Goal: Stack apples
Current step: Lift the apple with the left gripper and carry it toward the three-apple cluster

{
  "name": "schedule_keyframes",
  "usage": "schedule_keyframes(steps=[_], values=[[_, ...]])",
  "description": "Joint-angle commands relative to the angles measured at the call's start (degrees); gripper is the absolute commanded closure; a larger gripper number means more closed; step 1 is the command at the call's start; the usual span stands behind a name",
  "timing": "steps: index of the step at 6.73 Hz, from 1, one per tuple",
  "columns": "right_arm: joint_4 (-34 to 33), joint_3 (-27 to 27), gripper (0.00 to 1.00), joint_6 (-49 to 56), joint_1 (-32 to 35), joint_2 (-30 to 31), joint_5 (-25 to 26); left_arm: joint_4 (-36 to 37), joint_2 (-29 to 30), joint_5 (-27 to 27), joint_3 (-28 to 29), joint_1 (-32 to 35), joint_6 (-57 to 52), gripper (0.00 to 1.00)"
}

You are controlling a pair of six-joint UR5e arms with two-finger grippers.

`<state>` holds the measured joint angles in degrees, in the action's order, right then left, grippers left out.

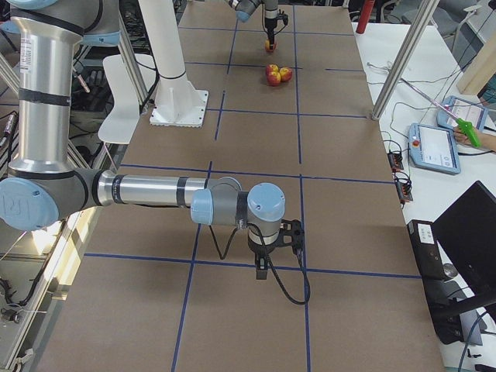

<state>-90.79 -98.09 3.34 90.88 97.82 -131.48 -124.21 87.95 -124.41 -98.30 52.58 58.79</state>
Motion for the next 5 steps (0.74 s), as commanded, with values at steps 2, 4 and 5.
schedule_keyframes(steps=[2, 4, 5], values=[[0.00, 0.00, 0.00, 0.00, 0.00, 0.00, 0.00, 14.34, 11.90, -1.19, -11.14, -0.45, 13.27, 1.00], [-0.09, 0.00, 0.00, 0.00, 0.00, 0.00, 0.00, 19.67, 22.31, -0.31, -4.74, -7.55, 18.11, 1.00], [0.00, 0.00, 0.00, 0.00, 0.00, 0.00, -0.09, 20.32, 24.79, 4.83, -2.01, -7.92, 17.77, 1.00]])
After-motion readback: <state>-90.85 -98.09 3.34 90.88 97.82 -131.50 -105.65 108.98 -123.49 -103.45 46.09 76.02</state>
